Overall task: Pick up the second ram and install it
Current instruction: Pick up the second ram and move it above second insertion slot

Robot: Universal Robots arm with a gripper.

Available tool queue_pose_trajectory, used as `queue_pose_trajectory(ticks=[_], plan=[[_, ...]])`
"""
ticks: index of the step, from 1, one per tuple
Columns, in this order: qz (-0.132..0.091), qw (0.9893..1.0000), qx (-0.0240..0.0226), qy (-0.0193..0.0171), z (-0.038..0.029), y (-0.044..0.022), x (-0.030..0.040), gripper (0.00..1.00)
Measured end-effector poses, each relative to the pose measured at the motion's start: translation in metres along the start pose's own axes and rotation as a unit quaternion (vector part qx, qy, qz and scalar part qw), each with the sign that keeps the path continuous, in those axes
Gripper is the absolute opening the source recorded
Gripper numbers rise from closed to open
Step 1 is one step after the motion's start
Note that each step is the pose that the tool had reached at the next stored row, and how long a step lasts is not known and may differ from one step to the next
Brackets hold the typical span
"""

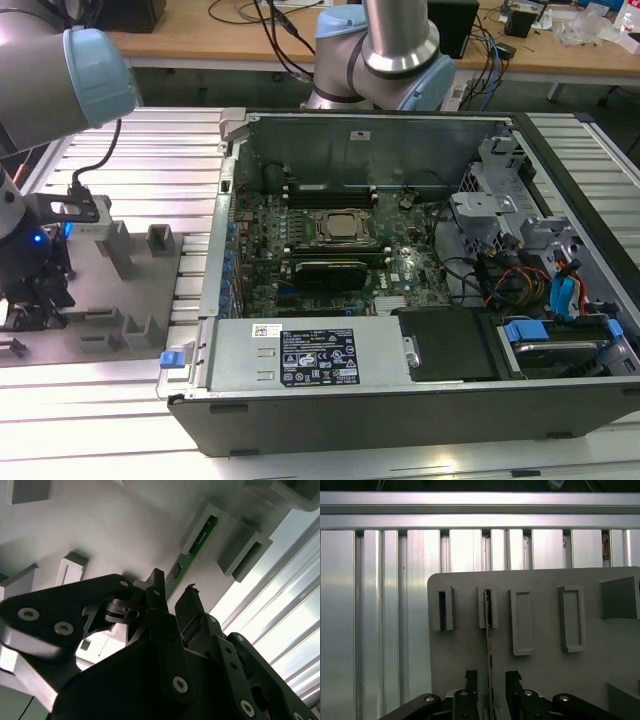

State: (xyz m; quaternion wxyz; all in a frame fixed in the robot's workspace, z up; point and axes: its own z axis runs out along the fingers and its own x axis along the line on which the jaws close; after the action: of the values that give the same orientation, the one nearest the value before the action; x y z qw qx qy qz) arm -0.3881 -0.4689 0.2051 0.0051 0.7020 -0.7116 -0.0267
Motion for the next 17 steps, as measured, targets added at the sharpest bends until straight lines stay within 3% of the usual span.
queue_pose_trajectory(ticks=[10, 11, 12, 14, 17], plan=[[-0.009, 1.0000, -0.0003, 0.0000, 0.0024, 0.0035, 0.0001, 0.36], [-0.009, 1.0000, -0.0003, -0.0001, 0.0024, 0.0035, 0.0001, 0.28], [-0.009, 1.0000, -0.0003, -0.0001, 0.0025, 0.0035, 0.0001, 0.28], [-0.009, 1.0000, -0.0003, -0.0001, 0.0025, 0.0035, 0.0001, 0.13], [-0.009, 1.0000, -0.0003, -0.0001, 0.0026, 0.0035, 0.0001, 0.13]])
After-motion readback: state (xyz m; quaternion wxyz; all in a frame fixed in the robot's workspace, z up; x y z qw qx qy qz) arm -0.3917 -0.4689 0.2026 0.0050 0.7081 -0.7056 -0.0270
